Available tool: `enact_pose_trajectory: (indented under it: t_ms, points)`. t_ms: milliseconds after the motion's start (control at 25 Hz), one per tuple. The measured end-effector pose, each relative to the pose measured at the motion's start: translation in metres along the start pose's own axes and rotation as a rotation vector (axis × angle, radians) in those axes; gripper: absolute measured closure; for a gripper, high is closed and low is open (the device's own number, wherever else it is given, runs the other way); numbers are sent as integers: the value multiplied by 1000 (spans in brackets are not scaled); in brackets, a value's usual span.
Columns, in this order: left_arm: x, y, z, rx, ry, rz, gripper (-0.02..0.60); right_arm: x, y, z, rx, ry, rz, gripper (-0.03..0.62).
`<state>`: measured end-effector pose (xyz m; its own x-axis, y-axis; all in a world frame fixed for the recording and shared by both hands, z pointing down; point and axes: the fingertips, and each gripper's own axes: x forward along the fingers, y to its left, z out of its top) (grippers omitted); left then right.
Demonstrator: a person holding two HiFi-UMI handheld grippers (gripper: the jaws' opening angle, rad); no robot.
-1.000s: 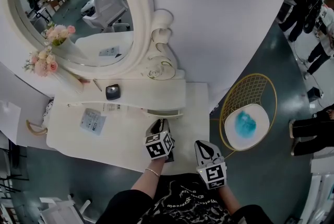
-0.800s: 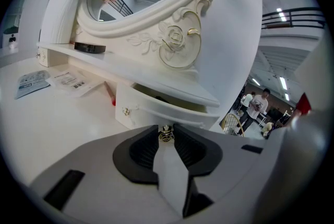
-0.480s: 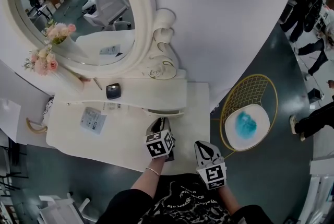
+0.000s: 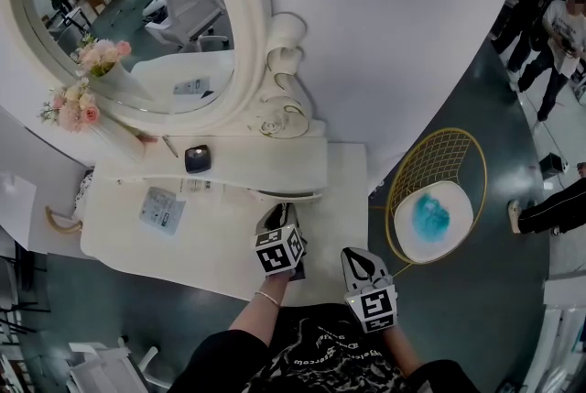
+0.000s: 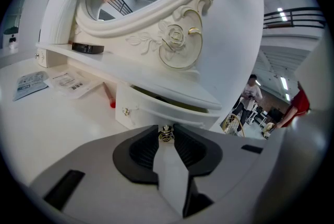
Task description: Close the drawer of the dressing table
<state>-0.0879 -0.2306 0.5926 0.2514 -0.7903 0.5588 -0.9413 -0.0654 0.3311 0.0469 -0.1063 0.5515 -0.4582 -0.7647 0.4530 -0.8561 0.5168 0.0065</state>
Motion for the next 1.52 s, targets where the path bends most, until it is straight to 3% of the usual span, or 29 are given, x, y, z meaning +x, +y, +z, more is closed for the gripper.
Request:
enact_pose_trajectory:
  t_ms: [1520]
  points:
    - [11, -1, 9, 16, -16, 21, 482, 4, -8, -3, 16, 13, 6, 582]
